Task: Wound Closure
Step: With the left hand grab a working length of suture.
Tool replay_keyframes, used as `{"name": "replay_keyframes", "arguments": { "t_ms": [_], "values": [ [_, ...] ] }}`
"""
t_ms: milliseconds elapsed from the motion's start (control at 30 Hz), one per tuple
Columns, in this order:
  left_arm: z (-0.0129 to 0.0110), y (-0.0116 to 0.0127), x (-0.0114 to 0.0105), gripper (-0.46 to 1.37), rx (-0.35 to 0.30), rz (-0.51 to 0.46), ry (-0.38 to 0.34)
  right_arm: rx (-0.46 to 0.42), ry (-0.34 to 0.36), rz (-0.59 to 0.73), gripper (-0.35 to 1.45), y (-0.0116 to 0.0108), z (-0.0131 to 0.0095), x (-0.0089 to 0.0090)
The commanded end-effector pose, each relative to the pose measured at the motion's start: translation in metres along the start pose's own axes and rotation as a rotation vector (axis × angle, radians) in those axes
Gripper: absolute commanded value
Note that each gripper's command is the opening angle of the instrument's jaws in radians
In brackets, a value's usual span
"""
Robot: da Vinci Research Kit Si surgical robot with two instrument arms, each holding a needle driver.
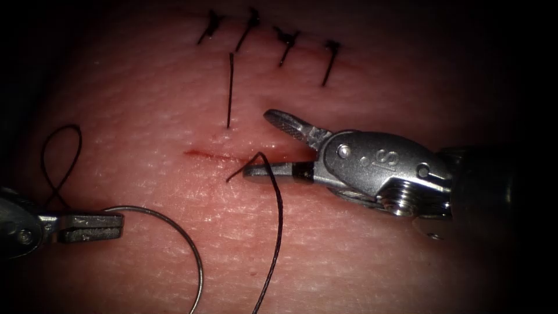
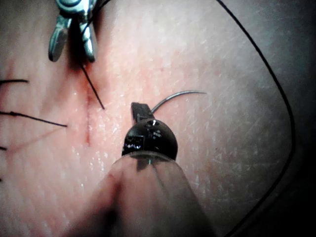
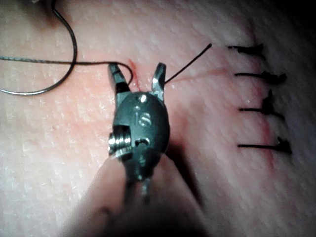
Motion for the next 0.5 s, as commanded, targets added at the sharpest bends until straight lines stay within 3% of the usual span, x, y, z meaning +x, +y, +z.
{"name": "replay_keyframes", "arguments": {
  "t_ms": [33,500],
  "values": [
    [0.0000,0.0000,0.0000,-0.35,-0.009,0.007,0.000,0.001,0.000,0.000,0.86,0.0000,0.0000,0.0000],
    [-0.0003,-0.0001,0.0011,-0.35,-0.006,0.038,0.024,0.008,0.002,-0.009,0.88,0.0002,-0.0004,-0.0002]
  ]
}}
